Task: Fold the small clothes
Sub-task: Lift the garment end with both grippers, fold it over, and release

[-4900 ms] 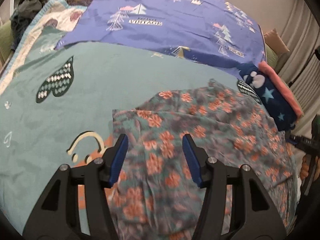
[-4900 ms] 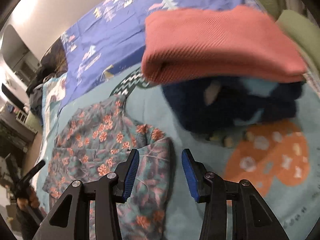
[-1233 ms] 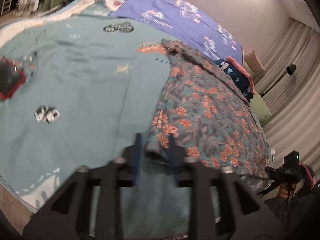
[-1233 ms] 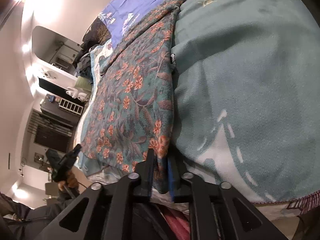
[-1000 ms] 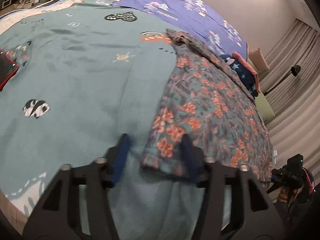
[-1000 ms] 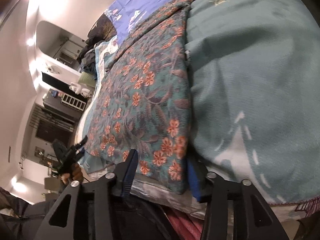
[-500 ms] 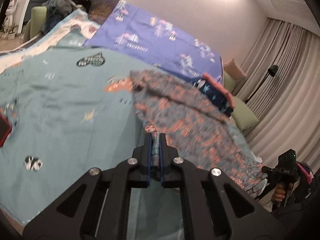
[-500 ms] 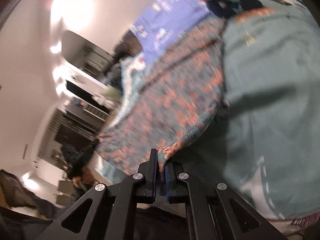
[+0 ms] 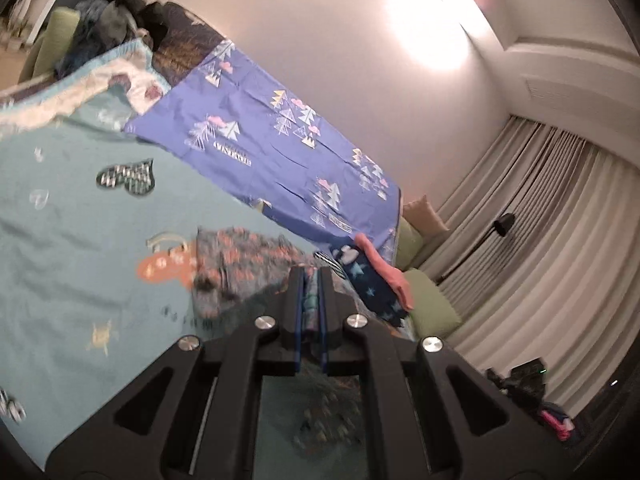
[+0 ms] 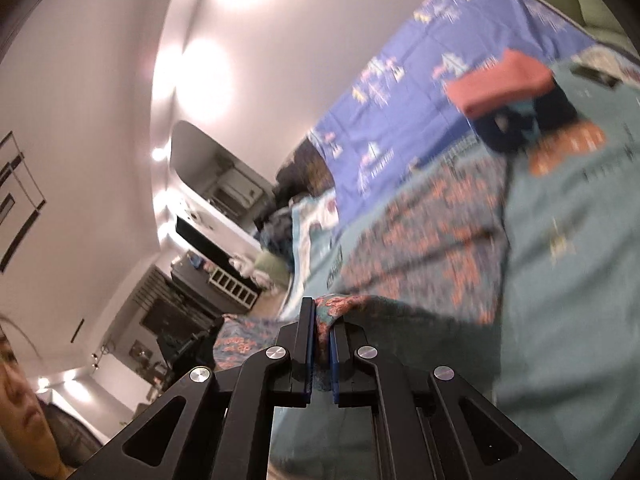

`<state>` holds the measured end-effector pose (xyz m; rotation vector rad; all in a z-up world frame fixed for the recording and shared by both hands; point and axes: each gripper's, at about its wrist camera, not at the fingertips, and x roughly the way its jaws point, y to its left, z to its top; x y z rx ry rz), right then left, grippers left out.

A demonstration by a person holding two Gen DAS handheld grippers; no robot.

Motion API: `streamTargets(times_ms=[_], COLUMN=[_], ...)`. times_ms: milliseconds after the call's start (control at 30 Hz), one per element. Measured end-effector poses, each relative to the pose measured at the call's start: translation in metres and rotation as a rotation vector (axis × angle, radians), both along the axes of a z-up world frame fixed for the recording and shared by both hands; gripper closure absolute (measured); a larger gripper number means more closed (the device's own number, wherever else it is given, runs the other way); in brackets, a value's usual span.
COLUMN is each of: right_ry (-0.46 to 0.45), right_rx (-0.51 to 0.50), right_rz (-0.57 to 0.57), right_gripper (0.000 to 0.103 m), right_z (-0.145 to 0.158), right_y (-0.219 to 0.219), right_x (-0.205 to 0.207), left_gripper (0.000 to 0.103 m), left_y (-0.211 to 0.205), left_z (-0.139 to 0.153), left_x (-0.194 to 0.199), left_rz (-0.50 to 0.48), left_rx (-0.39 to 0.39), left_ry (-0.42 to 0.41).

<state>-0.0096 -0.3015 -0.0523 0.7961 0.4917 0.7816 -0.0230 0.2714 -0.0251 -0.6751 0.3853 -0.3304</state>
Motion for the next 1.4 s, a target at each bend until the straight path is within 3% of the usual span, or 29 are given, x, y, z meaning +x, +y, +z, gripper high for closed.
streamTargets(times_ms=[300,667,833,1067,1300,1400], right_ry=[-0.038,0.003,0.068,0.123,0.237,0.3], right_rx=[-0.071,-0.198,-0.309,-0.599,-0.773,-0.81], right_rz=[-0.073,-0.186,-0.252,-0.369,-0.346,-0.316], right_gripper=[0.098,0.098,0.098,0.098,0.097,0.093], right_z=[0.044,0.053,0.035,-0.001,-0.052,-0.067], right_y=[0.002,0.01,0.019,0.053,0.077,0.077], right_x=[0.085,0.201,0.253,0.312,0.353,0.363], left_gripper=[0.096,0.096,0.096,0.096,0.095,0.095], left_y=[-0.018,-0.03,-0.033,-0.049,-0.063,-0.058], left_z=[0.039,0.04,0.021,-0.027,-0.09,-0.111], left_x=[0.081,0.178,0.234,0.307,0.359,0.364], left_rz=[0.048,0.117,0.131,0.107,0.091,0.096], left_rx=[0.092,0.159,0.194,0.276,0.368,0.346], left_ry=[0.005,0.036,0.098,0.207,0.346,0.394])
